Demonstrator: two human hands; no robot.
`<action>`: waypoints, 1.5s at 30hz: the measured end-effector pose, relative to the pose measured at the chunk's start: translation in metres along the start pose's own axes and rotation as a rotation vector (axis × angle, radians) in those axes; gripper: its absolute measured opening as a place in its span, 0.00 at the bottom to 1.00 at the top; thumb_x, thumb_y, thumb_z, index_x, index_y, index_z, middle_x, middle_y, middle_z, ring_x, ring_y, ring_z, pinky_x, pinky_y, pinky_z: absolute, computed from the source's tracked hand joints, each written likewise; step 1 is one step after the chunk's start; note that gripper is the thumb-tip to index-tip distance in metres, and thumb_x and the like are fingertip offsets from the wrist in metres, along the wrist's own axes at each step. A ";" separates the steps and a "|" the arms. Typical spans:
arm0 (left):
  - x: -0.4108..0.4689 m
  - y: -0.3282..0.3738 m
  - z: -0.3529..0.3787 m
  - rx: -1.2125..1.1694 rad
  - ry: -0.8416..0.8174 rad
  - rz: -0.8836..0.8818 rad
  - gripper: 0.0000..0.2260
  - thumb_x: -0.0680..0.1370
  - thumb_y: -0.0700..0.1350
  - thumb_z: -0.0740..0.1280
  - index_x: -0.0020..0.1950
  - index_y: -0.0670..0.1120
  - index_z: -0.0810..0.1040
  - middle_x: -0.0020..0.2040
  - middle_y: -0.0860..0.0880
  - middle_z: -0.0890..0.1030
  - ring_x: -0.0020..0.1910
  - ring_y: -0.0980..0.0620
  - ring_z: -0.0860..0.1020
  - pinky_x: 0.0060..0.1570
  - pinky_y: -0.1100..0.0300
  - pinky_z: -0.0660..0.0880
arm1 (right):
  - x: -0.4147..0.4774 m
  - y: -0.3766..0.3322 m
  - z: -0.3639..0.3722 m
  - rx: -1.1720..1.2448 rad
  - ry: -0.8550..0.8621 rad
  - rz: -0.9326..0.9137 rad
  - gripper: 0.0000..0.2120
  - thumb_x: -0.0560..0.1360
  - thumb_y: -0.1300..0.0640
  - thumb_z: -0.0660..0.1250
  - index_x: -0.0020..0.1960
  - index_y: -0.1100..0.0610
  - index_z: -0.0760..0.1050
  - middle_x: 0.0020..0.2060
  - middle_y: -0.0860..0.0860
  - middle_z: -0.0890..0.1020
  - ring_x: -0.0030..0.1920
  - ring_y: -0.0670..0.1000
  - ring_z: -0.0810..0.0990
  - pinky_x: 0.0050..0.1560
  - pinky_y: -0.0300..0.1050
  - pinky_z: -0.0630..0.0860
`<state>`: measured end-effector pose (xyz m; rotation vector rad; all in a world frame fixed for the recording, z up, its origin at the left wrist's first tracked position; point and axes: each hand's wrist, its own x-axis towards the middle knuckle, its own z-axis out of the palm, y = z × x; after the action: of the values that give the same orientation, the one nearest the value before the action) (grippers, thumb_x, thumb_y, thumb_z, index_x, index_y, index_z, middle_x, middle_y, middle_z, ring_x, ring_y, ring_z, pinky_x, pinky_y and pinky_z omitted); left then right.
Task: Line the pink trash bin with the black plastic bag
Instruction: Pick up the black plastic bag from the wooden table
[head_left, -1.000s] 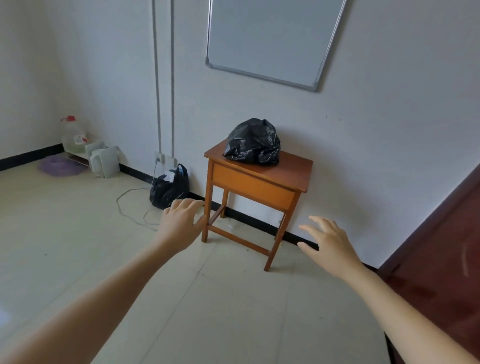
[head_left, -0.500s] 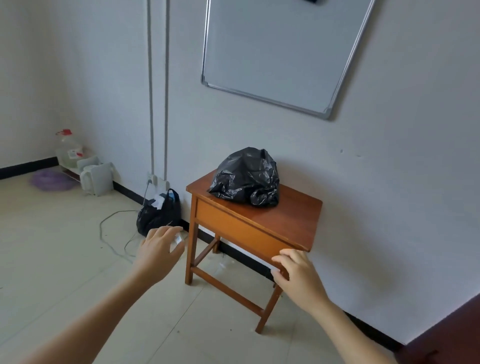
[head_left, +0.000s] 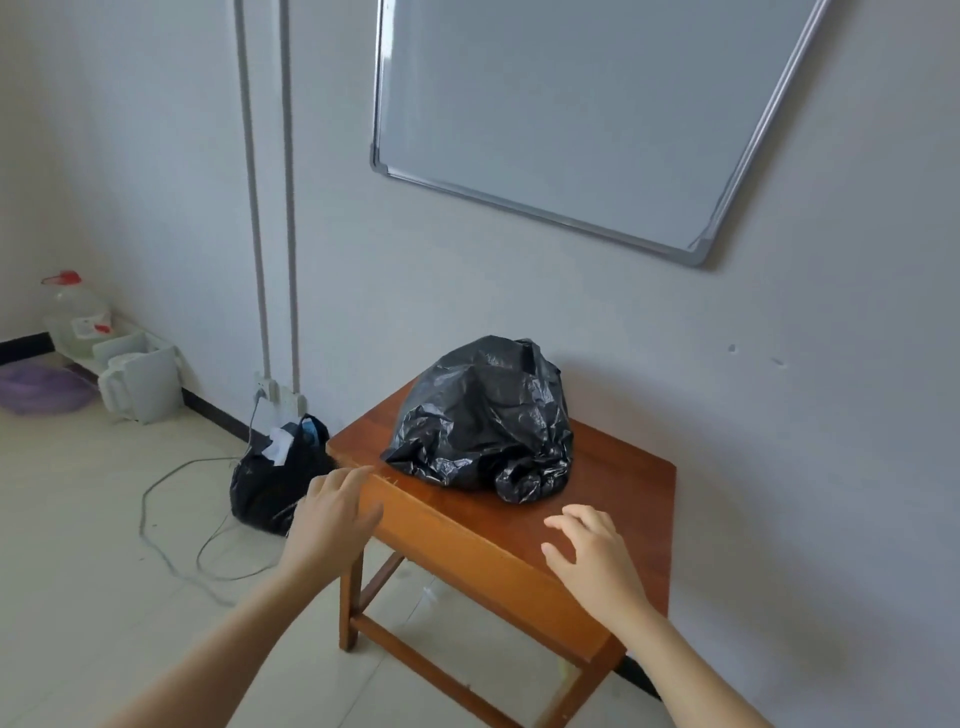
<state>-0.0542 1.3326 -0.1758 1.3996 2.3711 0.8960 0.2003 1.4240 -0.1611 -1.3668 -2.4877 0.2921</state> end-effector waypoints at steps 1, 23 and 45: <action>0.008 0.003 0.014 0.023 -0.044 0.010 0.21 0.78 0.49 0.59 0.71 0.47 0.63 0.71 0.46 0.67 0.71 0.46 0.59 0.68 0.49 0.61 | 0.005 0.009 0.008 0.001 -0.025 0.015 0.17 0.77 0.52 0.62 0.64 0.53 0.71 0.67 0.50 0.70 0.69 0.49 0.64 0.66 0.44 0.64; 0.204 0.204 0.210 0.367 -0.050 -0.169 0.36 0.75 0.57 0.61 0.75 0.50 0.43 0.77 0.44 0.50 0.76 0.41 0.44 0.72 0.41 0.49 | 0.200 0.217 0.046 0.499 -0.004 0.158 0.19 0.77 0.57 0.62 0.67 0.56 0.67 0.66 0.54 0.70 0.67 0.52 0.66 0.65 0.42 0.64; 0.066 0.075 0.233 0.437 0.083 -0.067 0.16 0.76 0.56 0.53 0.55 0.55 0.76 0.44 0.61 0.84 0.53 0.54 0.78 0.65 0.48 0.63 | 0.301 0.149 0.084 -0.076 -0.455 -0.147 0.50 0.67 0.32 0.63 0.74 0.49 0.36 0.76 0.58 0.45 0.74 0.63 0.53 0.71 0.64 0.53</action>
<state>0.0806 1.5040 -0.3055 1.4344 2.7776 0.4392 0.1355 1.7544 -0.2405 -1.2458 -2.9792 0.5322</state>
